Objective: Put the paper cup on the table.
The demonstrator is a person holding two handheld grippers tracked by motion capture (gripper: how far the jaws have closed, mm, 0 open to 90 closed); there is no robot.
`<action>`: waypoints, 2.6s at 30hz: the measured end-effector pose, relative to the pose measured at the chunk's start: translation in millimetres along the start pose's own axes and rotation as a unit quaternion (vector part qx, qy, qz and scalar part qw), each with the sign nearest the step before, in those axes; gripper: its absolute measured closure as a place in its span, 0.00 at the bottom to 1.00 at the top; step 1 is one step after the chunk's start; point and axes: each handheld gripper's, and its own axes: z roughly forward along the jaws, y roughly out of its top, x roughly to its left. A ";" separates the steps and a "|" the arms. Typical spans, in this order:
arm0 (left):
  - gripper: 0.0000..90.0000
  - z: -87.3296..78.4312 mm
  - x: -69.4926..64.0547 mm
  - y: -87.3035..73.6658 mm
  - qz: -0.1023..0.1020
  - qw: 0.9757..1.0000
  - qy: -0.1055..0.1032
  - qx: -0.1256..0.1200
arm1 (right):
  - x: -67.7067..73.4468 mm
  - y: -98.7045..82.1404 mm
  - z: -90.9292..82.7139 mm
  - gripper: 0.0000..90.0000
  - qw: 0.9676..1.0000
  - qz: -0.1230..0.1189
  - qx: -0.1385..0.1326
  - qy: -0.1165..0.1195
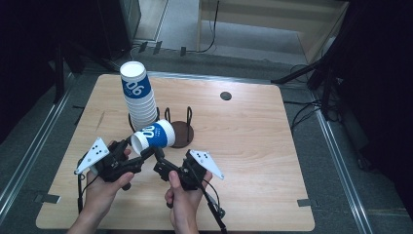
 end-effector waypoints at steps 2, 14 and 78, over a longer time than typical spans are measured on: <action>0.31 0.2 0.4 -1.0 0.001 1.000 0.000 -0.001 | -0.4 -0.1 1.1 0.00 1.000 0.010 0.000 0.000; 0.32 2.8 -1.6 -4.8 0.009 1.000 -0.003 -0.001 | -2.3 2.6 4.0 0.00 0.986 0.163 0.003 0.035; 0.31 7.4 -12.1 -10.9 0.043 0.999 -0.033 0.005 | -35.0 2.4 38.7 0.14 0.872 0.467 0.052 0.137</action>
